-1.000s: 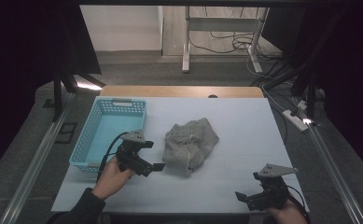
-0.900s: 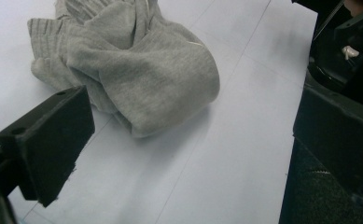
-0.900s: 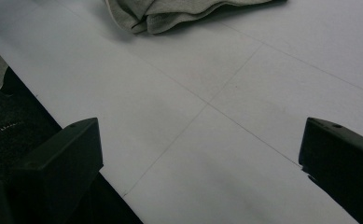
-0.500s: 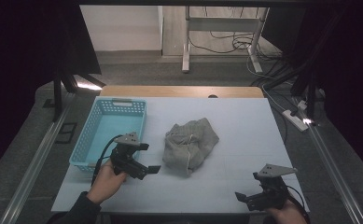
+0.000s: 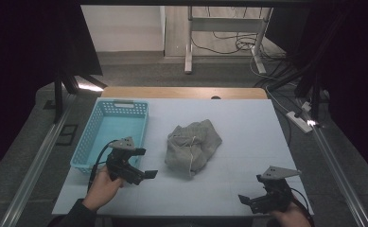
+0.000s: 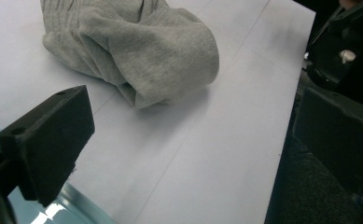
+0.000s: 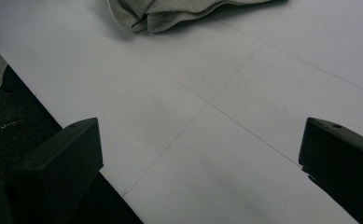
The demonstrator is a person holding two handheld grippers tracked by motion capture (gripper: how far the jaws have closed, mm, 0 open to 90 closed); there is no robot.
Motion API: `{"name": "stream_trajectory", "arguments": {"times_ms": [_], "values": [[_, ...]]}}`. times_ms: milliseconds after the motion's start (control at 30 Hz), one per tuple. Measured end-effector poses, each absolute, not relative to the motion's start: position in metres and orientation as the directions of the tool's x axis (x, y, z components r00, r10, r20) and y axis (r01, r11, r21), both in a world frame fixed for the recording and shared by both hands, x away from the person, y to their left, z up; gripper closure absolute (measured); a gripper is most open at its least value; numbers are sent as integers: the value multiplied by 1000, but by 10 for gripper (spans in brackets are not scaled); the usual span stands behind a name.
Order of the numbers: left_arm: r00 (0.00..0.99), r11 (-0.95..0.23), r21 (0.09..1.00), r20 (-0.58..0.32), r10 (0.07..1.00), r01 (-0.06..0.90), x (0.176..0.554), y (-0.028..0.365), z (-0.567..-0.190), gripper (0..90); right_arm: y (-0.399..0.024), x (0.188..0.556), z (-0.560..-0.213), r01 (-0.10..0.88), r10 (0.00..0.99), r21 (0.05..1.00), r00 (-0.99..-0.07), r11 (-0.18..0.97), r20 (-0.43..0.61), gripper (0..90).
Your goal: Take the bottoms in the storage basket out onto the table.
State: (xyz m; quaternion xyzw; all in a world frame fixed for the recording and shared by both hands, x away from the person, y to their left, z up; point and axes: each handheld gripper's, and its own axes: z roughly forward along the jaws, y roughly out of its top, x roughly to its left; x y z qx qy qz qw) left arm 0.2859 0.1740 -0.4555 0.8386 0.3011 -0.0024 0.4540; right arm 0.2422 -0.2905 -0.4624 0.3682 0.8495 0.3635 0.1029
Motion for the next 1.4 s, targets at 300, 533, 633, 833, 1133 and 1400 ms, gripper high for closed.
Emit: {"name": "stream_trajectory", "arguments": {"times_ms": [300,533,633,833,1133,1400], "values": [[803,-384,757,-300,514,528,279,188,-461,0,-290,242,-462,552,700,691,-708,467,92,0],[795,-365,758,-318,516,540,276,194,-463,0,-290,242,-463,551,699,689,-709,470,90,0],[794,-360,759,-323,516,542,274,197,-463,0,-289,242,-463,551,699,689,-710,472,89,0],[786,-348,760,-327,524,549,271,203,-464,0,-290,242,-463,551,700,689,-709,471,89,0],[776,-335,760,-331,537,557,264,212,-465,0,-289,242,-463,551,700,687,-709,474,86,0],[768,-332,759,-324,552,559,258,219,-466,0,-289,242,-463,551,700,686,-709,476,84,0]]}}
